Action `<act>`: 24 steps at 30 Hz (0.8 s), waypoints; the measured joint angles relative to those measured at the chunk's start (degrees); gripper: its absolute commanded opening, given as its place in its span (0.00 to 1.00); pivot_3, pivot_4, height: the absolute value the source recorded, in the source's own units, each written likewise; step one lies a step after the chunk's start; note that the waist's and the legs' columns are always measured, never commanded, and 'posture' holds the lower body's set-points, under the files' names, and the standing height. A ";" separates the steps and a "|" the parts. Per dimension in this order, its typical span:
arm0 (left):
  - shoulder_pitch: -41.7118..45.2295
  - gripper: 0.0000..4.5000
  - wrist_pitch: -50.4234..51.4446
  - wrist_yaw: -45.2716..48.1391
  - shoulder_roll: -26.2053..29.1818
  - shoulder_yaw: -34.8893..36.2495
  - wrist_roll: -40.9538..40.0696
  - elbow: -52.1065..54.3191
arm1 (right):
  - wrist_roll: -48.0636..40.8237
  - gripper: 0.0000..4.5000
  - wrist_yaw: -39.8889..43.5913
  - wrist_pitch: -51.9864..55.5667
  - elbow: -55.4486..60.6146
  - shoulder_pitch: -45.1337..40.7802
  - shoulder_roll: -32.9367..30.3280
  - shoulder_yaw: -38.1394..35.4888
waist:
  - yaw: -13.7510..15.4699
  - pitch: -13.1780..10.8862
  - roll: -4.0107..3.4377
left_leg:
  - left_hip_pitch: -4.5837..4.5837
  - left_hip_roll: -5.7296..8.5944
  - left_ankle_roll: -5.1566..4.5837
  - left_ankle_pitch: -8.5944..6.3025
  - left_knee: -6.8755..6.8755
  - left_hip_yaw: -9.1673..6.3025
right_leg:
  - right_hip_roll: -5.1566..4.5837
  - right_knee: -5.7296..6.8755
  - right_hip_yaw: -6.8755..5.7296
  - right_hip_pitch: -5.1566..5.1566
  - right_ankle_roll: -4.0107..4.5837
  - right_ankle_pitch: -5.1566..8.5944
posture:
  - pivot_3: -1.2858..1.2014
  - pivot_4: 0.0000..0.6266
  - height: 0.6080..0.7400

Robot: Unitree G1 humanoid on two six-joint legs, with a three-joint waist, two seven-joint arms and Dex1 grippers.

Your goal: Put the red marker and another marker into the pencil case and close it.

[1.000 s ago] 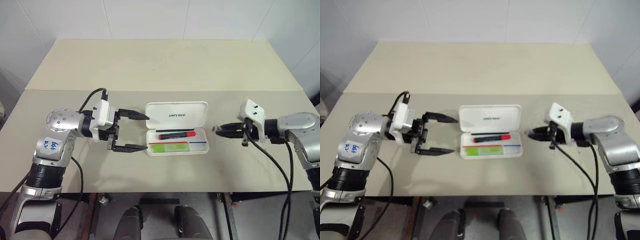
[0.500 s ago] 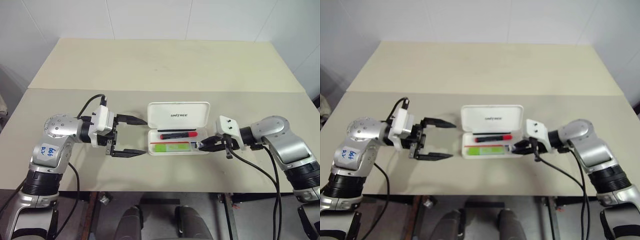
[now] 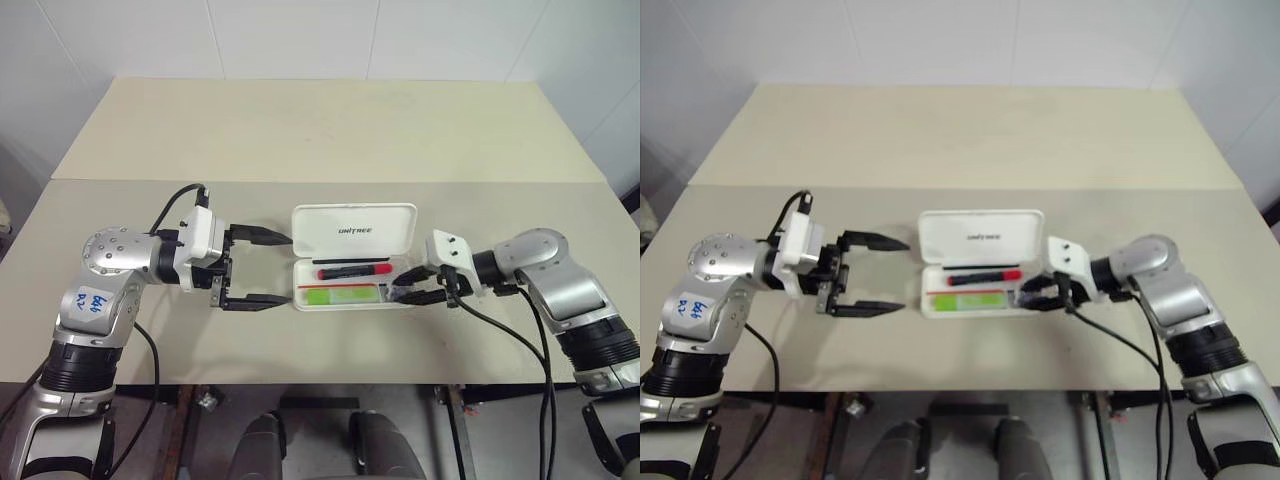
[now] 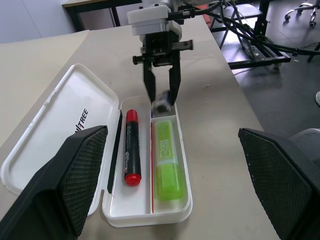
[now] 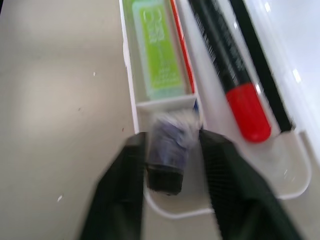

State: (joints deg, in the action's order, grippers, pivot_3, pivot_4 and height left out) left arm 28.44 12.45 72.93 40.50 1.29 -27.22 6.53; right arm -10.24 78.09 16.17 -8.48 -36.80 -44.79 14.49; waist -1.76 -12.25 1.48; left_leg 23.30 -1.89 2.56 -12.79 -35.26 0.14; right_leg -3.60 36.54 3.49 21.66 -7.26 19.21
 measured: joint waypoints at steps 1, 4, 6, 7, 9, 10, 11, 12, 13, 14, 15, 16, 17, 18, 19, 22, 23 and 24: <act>0.00 1.00 0.00 0.00 0.00 0.00 0.00 0.00 | -0.02 0.68 0.00 -0.03 -0.39 -0.56 0.11 -0.02 | 0.01 0.00 0.00 | 0.00 0.00 0.00 0.00 0.00 0.00 | -0.01 0.00 0.00 0.00 0.00 0.00 | 0.52 0.24 1.00; 0.06 1.00 0.02 -0.31 0.00 0.02 -0.01 0.00 | -0.83 0.93 0.37 0.12 -1.11 -2.63 0.47 -0.95 | 0.03 0.00 0.00 | 0.00 0.00 0.00 0.00 0.00 0.00 | -0.01 -0.01 0.00 0.00 0.00 0.00 | 0.52 0.24 1.00; 0.15 1.00 0.04 -0.55 -0.01 0.02 -0.01 0.00 | -2.69 0.99 1.09 0.53 -1.55 -4.33 0.81 -2.09 | 0.01 0.00 0.00 | 0.00 0.00 0.00 0.00 0.00 0.00 | 0.00 -0.01 0.00 0.00 0.00 0.00 | 0.52 0.24 1.00; 0.16 1.00 0.04 -0.60 -0.01 0.02 -0.01 0.00 | -3.46 0.99 1.42 0.78 -1.76 -4.94 1.10 -2.67 | 0.00 0.00 0.00 | 0.00 -0.01 0.00 0.00 0.01 0.00 | 0.00 -0.01 0.00 0.00 0.00 0.00 | 0.52 0.24 1.00; 0.17 1.00 0.03 -0.64 -0.01 0.02 -0.01 0.00 | -6.16 0.99 2.43 1.73 -2.07 -5.85 1.91 -4.50 | 0.04 0.00 0.00 | 0.00 -0.01 0.00 0.00 0.01 -0.01 | 0.00 -0.01 -0.01 0.00 0.00 0.00 | 0.52 0.24 1.00; 0.17 1.00 -0.18 -0.67 -0.01 0.02 0.02 -0.04 | -7.29 0.99 2.95 1.85 -2.06 -5.93 2.17 -5.16 | 0.05 0.00 0.00 | 0.01 -0.01 0.00 0.00 0.01 -0.01 | 0.00 -0.01 -0.01 0.00 0.00 0.00 | 0.52 0.24 1.00; 0.17 1.00 -0.59 -0.84 -0.01 0.04 0.04 -0.11 | -8.25 0.99 3.22 1.85 -2.06 -5.89 2.52 -5.85 | 0.06 0.00 0.00 | 0.01 -0.01 0.00 0.00 0.01 -0.01 | -0.01 -0.01 -0.01 0.00 0.00 0.00 | 0.52 0.24 1.00; 0.22 1.00 -0.82 -1.14 -0.02 0.21 0.06 -0.28 | -9.30 0.99 3.24 1.76 -1.96 -5.84 2.98 -6.56 | 0.06 0.00 0.00 | 0.01 -0.01 0.00 0.00 0.01 -0.01 | -0.02 -0.01 -0.01 0.00 0.00 0.00 | 0.52 0.24 1.00; 0.36 1.00 -1.12 -1.58 -0.03 0.38 0.13 -0.44 | -10.30 0.99 3.17 1.59 -1.52 -5.54 3.53 -7.59 | 0.07 0.00 0.00 | 0.01 -0.01 0.00 0.00 0.00 -0.01 | -0.02 -0.01 -0.01 0.00 0.00 0.00 | 0.52 0.24 1.00; 0.47 1.00 -1.30 -1.95 -0.03 0.61 0.19 -0.55 | -11.25 0.99 3.02 1.35 -0.74 -5.15 4.07 -8.56 | 0.08 0.00 0.00 | 0.01 -0.01 0.00 0.00 0.00 -0.01 | -0.02 0.00 -0.01 0.00 0.00 0.00 | 0.52 0.24 1.00; 0.57 1.00 -1.38 -2.27 -0.02 0.90 0.19 -0.56 | -12.24 0.99 2.53 1.03 0.33 -4.51 4.74 -9.70 | 0.08 0.00 0.00 | 0.01 -0.01 0.00 0.00 0.01 -0.01 | -0.01 -0.01 -0.02 0.00 0.00 0.00 | 0.52 0.24 1.00; 0.56 1.00 -1.39 -2.43 -0.01 1.20 0.16 -0.61 | -13.38 0.99 1.65 0.10 1.80 -3.53 5.65 -11.28 | 0.09 0.00 0.00 | 0.01 -0.01 0.00 0.00 0.01 -0.02 | -0.01 0.00 -0.03 0.00 0.00 0.00 | 0.52 0.24 1.00; 0.56 1.00 -1.30 -2.54 0.00 1.47 0.11 -0.63 | -14.22 0.99 0.89 -0.73 3.01 -2.57 6.45 -12.62 | 0.09 0.00 0.00 | 0.01 -0.01 0.00 0.00 0.02 -0.02 | -0.01 0.00 -0.03 0.00 0.00 0.00 | 0.52 0.24 1.00; 0.55 1.00 -1.14 -2.69 0.00 1.93 0.00 -0.70 | -14.88 0.99 0.18 -1.61 4.26 -1.50 6.86 -13.61 | 0.09 0.00 0.00 | 0.02 -0.01 0.00 0.00 0.02 -0.02 | -0.01 0.00 -0.03 0.00 0.00 0.00 | 0.52 0.24 1.00; 0.53 1.00 -1.11 -2.76 0.09 2.30 -0.02 -0.72 | -15.35 0.99 -0.16 -2.45 5.24 -0.32 6.93 -14.43 | 0.10 0.00 0.00 | 0.01 -0.01 0.00 0.00 0.02 -0.02 | -0.01 0.00 -0.03 0.00 0.00 0.00 | 0.52 0.24 1.00; 0.04 1.00 -1.20 -2.83 0.41 3.00 -0.03 -1.16 | -17.40 0.99 -1.00 -3.05 7.13 3.05 6.93 -17.17 | 0.11 0.00 0.00 | 0.01 0.00 0.00 0.00 0.01 -0.01 | -0.02 0.01 -0.02 -0.01 -0.01 0.00 | 0.52 0.24 1.00; -0.26 1.00 -1.33 -2.84 0.42 3.34 -0.04 -1.49 | -18.08 0.99 -1.58 -3.04 7.75 4.02 6.92 -18.05 | 0.11 0.00 0.00 | 0.00 0.00 0.00 0.00 0.01 -0.01 | -0.02 0.01 -0.02 -0.01 -0.01 0.00 | 0.52 0.24 1.00; -0.71 1.00 -1.57 -2.79 0.43 3.89 -0.04 -2.20 | -18.68 0.99 -2.26 -3.08 8.48 5.00 6.92 -19.17 | 0.11 0.00 0.00 | 0.00 -0.01 0.01 0.00 0.01 -0.01 | -0.02 0.03 -0.02 -0.02 -0.01 0.00 | 0.52 0.24 1.00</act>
State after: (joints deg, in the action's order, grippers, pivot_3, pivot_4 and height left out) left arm 27.72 10.88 70.14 40.93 5.18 -27.25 4.32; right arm -28.92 75.84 13.09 0.00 -31.80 -37.87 -4.69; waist -1.66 -12.25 1.48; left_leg 23.29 -1.90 2.56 -12.79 -35.25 0.13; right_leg -3.62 36.57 3.47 21.64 -7.26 19.21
